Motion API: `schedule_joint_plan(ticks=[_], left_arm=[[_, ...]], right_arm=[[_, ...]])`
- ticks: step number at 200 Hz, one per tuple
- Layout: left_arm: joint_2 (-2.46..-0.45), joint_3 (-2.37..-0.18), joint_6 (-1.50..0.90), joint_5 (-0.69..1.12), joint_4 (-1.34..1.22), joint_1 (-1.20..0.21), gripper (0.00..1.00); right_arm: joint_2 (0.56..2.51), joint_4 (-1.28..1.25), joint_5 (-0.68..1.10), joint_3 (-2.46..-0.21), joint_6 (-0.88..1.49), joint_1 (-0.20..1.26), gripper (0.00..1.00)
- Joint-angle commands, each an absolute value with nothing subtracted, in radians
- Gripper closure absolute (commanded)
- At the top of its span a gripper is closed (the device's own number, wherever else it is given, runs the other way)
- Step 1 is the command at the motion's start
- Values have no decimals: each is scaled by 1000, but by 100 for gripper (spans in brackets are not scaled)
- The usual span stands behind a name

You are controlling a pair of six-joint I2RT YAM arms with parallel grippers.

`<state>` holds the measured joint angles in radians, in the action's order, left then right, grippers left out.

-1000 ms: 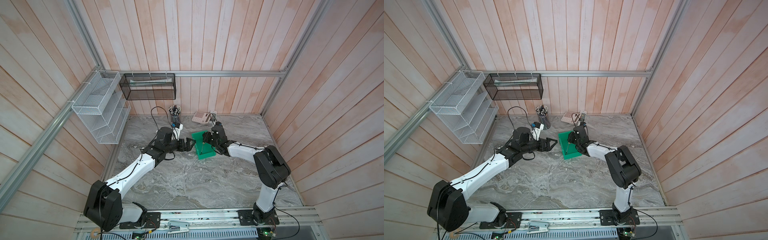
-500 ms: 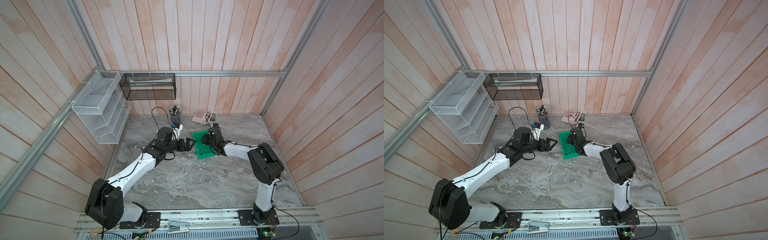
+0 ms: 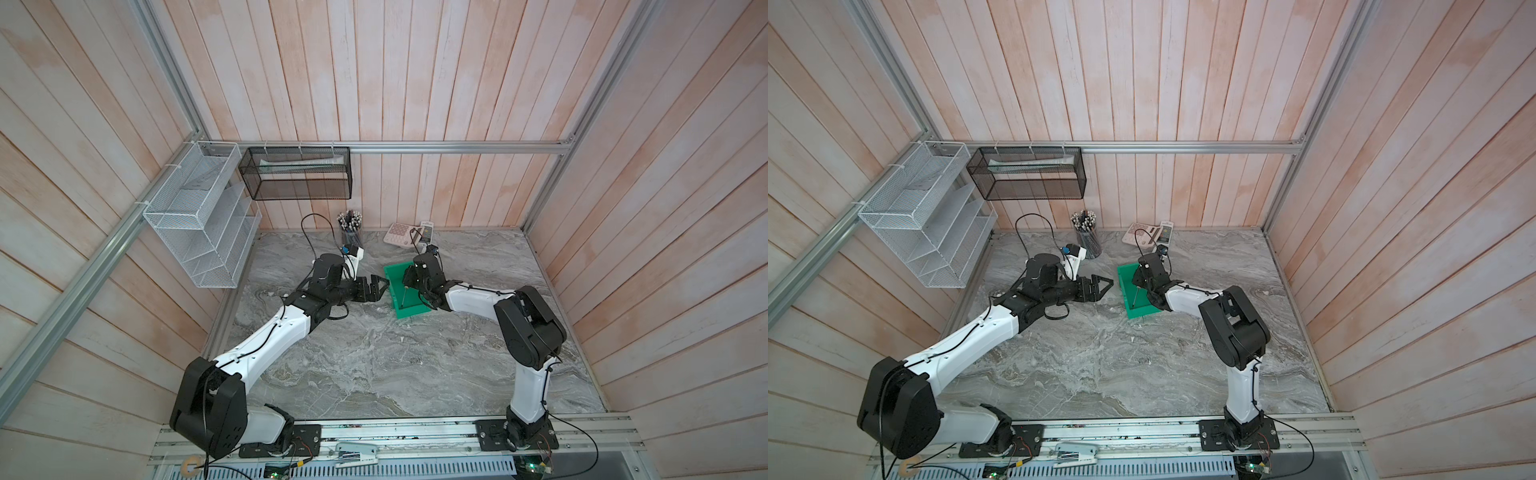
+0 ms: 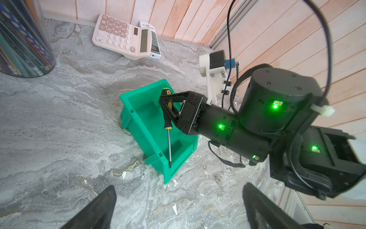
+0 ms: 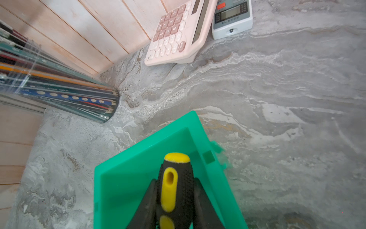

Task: Put the screwdriver in the bin
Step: Place the screwdriver into the bin.

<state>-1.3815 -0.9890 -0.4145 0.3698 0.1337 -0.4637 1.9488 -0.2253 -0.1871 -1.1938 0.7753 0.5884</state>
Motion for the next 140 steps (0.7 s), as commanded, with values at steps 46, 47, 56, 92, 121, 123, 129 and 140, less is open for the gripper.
schedule_joint_plan(ticks=[46, 47, 56, 92, 121, 123, 129, 140], left_arm=[[-1376, -1001, -405, 378, 126, -459, 0], [-1376, -1002, -405, 378, 126, -459, 0], [-1376, -1003, -407, 379, 126, -459, 0], [-1376, -1002, -408, 379, 127, -459, 0], [-1376, -1005, -407, 377, 127, -459, 0], [-1376, -1006, -407, 377, 127, -459, 0], [-1376, -1002, -407, 378, 127, -459, 0], [-1375, -1002, -407, 377, 127, -459, 0]], right_arm=[[1989, -231, -263, -1222, 862, 605, 78], [1988, -231, -264, -1221, 863, 605, 78], [1987, -233, -271, -1217, 861, 607, 77], [1991, -216, -299, -1217, 862, 612, 74], [1991, -213, -308, -1211, 863, 615, 72], [1991, -213, -308, -1212, 863, 616, 72], [1991, -212, -312, -1212, 864, 617, 72], [1991, -212, -314, -1213, 862, 617, 71]])
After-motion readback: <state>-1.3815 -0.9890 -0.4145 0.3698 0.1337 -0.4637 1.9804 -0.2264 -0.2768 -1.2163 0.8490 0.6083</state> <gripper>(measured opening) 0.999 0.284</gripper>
